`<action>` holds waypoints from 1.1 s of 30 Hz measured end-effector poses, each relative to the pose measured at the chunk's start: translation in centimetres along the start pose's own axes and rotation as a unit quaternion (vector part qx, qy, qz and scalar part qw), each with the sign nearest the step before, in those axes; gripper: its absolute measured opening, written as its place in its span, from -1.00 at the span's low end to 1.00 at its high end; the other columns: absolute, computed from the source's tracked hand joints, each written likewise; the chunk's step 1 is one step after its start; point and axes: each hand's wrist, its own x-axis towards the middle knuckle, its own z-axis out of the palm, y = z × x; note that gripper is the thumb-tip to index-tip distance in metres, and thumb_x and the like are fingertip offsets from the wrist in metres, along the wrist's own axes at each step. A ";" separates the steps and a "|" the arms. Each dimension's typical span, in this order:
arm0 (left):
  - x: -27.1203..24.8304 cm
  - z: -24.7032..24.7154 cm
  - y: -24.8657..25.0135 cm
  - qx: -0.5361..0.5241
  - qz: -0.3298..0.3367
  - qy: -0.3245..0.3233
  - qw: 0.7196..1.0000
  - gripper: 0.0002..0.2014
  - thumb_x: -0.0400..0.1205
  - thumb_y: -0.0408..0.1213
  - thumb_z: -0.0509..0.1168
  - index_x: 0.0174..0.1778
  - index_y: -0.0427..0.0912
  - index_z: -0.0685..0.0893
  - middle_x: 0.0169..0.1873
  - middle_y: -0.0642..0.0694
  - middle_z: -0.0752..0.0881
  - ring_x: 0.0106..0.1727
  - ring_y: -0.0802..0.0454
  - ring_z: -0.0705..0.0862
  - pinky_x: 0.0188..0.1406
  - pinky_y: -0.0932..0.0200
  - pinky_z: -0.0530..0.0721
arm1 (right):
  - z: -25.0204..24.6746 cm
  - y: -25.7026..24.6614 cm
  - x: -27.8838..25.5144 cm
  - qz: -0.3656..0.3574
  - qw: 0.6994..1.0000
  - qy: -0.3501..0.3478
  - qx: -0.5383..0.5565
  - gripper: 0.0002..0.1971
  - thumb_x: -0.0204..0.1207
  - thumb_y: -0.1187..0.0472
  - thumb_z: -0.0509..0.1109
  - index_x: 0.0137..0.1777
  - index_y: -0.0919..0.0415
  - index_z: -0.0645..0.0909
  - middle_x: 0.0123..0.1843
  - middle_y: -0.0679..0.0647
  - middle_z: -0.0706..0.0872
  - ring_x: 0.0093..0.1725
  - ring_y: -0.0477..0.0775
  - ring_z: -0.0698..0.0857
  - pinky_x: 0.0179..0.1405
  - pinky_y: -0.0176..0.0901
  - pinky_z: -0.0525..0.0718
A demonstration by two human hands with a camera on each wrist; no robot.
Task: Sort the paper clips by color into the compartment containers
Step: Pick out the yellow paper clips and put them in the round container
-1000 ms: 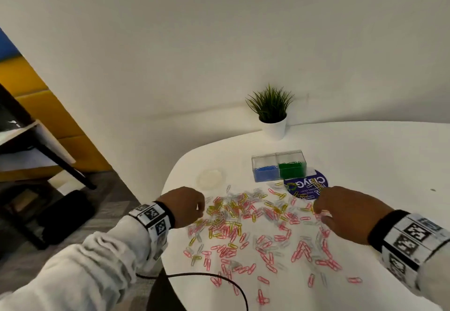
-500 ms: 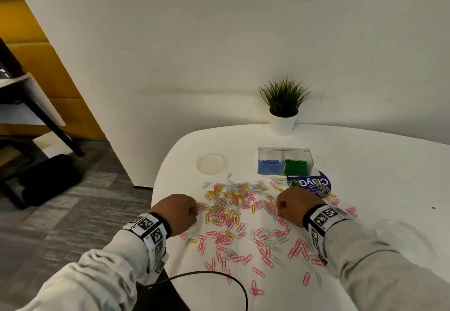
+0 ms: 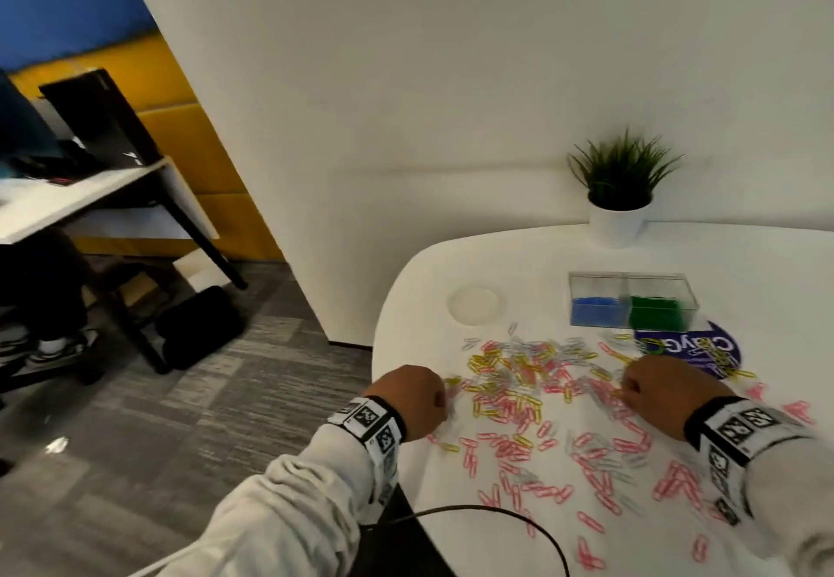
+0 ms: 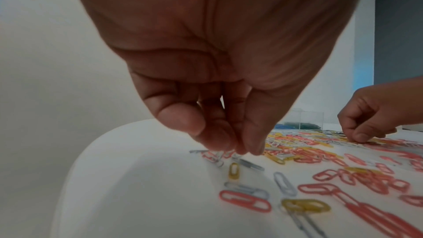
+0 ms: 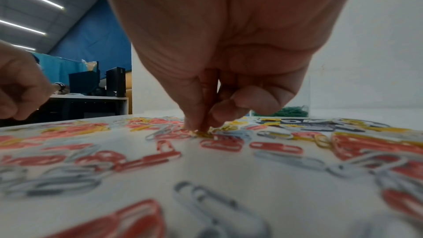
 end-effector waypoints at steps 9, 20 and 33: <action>-0.4 0.7 0.6 0.030 0.065 -0.070 0.995 -0.81 0.56 -0.04 0.41 -0.01 -0.03 0.78 -0.02 0.02 0.75 0.04 -0.01 0.67 0.02 0.10 0.65 | 0.5 0.5 -0.6 -0.011 1.000 0.019 0.014 -0.88 0.62 0.08 0.31 -0.14 -0.10 0.61 -0.11 -0.15 0.63 -0.14 -0.17 0.61 -0.06 -0.30 0.62; -0.2 0.2 -1.5 -0.288 -0.029 -0.034 0.957 -0.97 0.53 -0.35 0.48 -0.20 -0.19 0.76 -0.20 -0.15 0.84 -0.22 0.07 0.79 -0.29 0.26 0.73 | -0.4 -0.2 -1.3 -0.008 0.986 0.039 0.160 -0.93 0.62 0.15 0.35 -0.07 -0.06 0.58 -0.18 -0.07 0.73 -0.19 -0.06 0.69 -0.23 -0.24 0.65; 0.0 0.8 -4.0 -0.690 -0.153 -0.042 0.706 -0.71 0.56 -0.63 0.17 0.08 -0.35 0.72 -0.19 -0.23 0.80 -0.28 -0.05 0.76 -0.41 0.20 0.71 | -1.8 0.3 -0.5 0.150 0.703 -0.051 0.694 -0.68 0.61 0.49 0.05 0.16 0.42 0.62 0.02 0.36 0.77 -0.03 0.28 0.73 -0.03 0.11 0.72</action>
